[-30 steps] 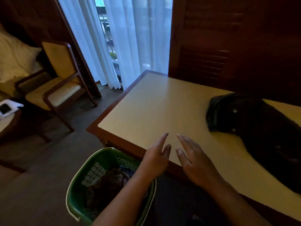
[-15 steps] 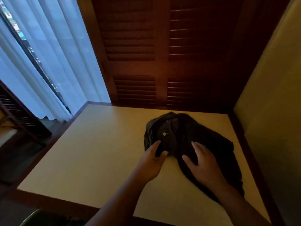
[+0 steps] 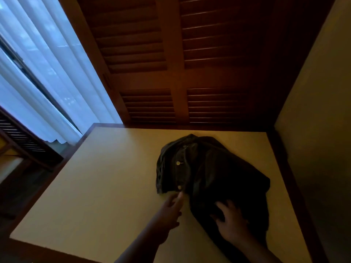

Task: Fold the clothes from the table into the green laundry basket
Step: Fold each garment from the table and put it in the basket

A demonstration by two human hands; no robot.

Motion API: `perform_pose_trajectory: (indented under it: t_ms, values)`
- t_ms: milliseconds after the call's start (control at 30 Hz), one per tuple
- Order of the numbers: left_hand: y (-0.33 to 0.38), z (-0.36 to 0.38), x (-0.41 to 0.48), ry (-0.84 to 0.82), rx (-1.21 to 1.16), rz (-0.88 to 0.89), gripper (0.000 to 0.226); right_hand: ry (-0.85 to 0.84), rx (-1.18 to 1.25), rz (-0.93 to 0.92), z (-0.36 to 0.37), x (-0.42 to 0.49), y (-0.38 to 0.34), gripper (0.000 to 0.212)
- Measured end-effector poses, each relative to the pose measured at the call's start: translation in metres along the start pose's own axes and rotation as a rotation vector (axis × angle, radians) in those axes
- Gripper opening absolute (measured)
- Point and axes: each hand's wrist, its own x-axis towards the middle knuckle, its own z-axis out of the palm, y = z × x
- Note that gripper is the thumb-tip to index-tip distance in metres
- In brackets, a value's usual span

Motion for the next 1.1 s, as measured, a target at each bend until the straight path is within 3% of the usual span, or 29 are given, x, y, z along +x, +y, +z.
perform_pose_trajectory:
  t_ms: [100, 167, 300, 367, 400, 433, 500, 567, 600, 633, 733, 833, 900, 933, 1033, 1100]
  values:
    - [-0.004, -0.004, 0.008, -0.026, -0.189, -0.044, 0.058, 0.018, 0.466, -0.224, -0.012, -0.031, -0.033, 0.040]
    - [0.004, -0.001, 0.011, -0.127, -0.378, 0.007, 0.059, -0.157, 0.653, -0.366, -0.030, -0.051, -0.053, 0.050]
    - [0.030, 0.001, 0.012, -0.232, -0.600, 0.029, 0.073, -0.439, 0.324, -0.577, -0.060, -0.076, -0.067, 0.040]
    - [0.032, 0.002, 0.016, -0.279, -0.586, 0.066, 0.054, -0.457, 0.241, -0.526, -0.070, -0.077, -0.062, 0.039]
    - [0.029, 0.002, 0.018, -0.269, -0.541, 0.103, 0.040, -0.451, 0.325, -0.489, -0.073, -0.077, -0.062, 0.035]
    - [0.028, 0.003, 0.017, -0.202, -0.485, 0.115, 0.029, -0.401, 0.441, -0.451, -0.076, -0.077, -0.065, 0.029]
    - [0.026, -0.003, 0.016, -0.117, -0.494, 0.067, 0.031, -0.102, 0.548, -0.376, -0.076, -0.058, -0.062, 0.029]
    - [0.024, -0.011, 0.011, -0.140, -0.527, 0.060, 0.042, 0.272, 0.458, -0.328, -0.079, -0.025, -0.054, 0.024]
    - [0.018, -0.018, 0.012, -0.163, -0.514, 0.074, 0.045, 0.370, 0.355, -0.294, -0.082, -0.006, -0.049, 0.027]
    - [0.014, -0.024, 0.008, -0.199, -0.476, 0.091, 0.047, 0.356, 0.232, -0.226, -0.086, 0.010, -0.047, 0.049]
    - [0.004, -0.038, -0.003, -0.425, -0.338, 0.159, 0.049, 0.097, 0.050, 0.002, -0.086, 0.049, -0.045, 0.124]
    - [-0.008, -0.052, -0.012, -0.450, -0.183, 0.132, 0.036, -0.090, 0.258, 0.049, -0.069, 0.064, -0.047, 0.156]
    - [-0.015, -0.061, -0.015, -0.285, -0.075, 0.120, 0.031, -0.101, 0.349, 0.082, -0.050, 0.065, -0.048, 0.147]
    - [-0.018, -0.064, -0.017, -0.178, -0.072, 0.110, 0.031, -0.096, 0.342, 0.080, -0.043, 0.065, -0.048, 0.129]
    - [-0.027, -0.080, -0.017, 0.070, -0.150, 0.051, 0.037, -0.215, 0.429, 0.000, -0.035, 0.055, -0.063, 0.032]
    - [-0.030, -0.088, -0.022, 0.086, -0.198, -0.059, 0.055, -0.284, 0.465, -0.109, -0.030, 0.038, -0.079, 0.009]
